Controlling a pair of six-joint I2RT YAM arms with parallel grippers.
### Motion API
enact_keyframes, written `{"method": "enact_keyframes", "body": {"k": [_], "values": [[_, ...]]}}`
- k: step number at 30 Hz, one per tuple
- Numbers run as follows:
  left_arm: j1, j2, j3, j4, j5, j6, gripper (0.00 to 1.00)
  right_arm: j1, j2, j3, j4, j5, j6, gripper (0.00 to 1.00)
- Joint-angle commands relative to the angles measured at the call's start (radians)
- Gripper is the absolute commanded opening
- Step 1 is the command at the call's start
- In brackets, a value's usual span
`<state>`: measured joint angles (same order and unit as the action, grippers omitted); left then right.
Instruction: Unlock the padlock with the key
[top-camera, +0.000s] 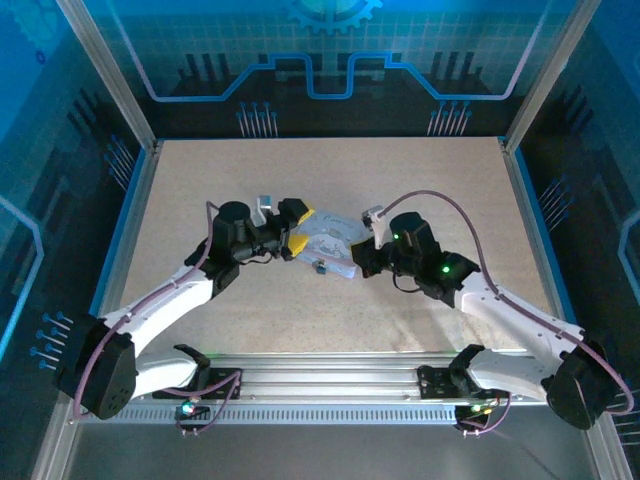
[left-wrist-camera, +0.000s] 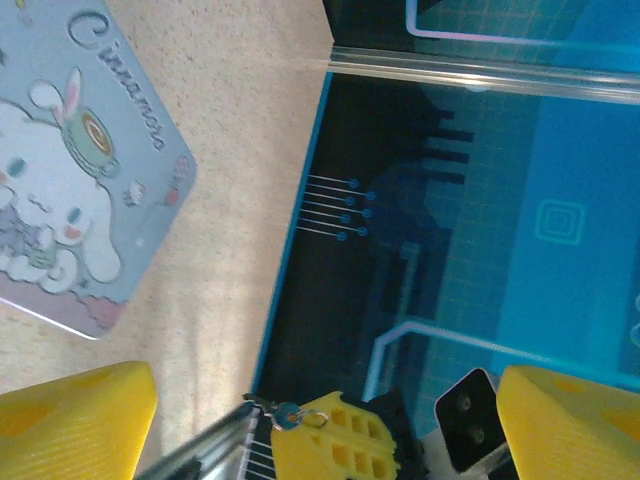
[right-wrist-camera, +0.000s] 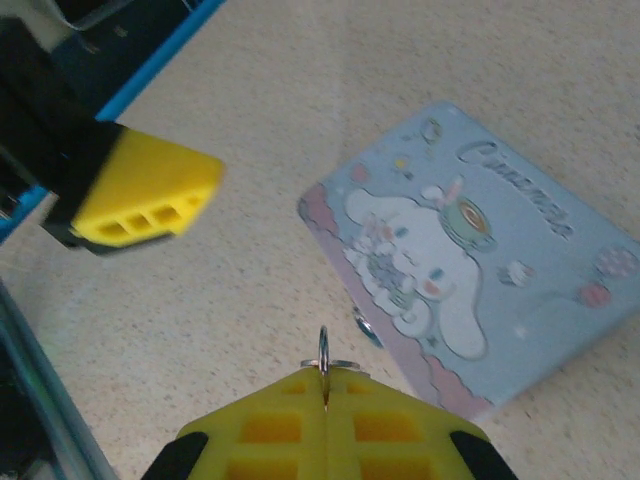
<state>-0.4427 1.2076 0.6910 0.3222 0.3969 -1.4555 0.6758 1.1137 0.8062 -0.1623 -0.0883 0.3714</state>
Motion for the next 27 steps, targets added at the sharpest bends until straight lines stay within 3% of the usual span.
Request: {"method": "enact_keyframes", "body": {"k": [1,6,19,27], "values": [[-0.024,0.015,-0.043,0.127,-0.023,-0.191,0.89,0.03,0.032,0.05,0.089,-0.038,-0.028,0.0],[-0.05,0.025,-0.099,0.242,-0.07,-0.321,0.87,0.062,0.089,0.081,0.145,-0.039,-0.023,0.0],[-0.074,0.022,-0.135,0.328,-0.101,-0.425,0.85,0.126,0.224,0.176,0.227,-0.062,-0.007,0.0],[-0.075,-0.004,-0.158,0.317,-0.131,-0.433,0.7,0.139,0.238,0.179,0.231,-0.054,-0.001,0.0]]}}
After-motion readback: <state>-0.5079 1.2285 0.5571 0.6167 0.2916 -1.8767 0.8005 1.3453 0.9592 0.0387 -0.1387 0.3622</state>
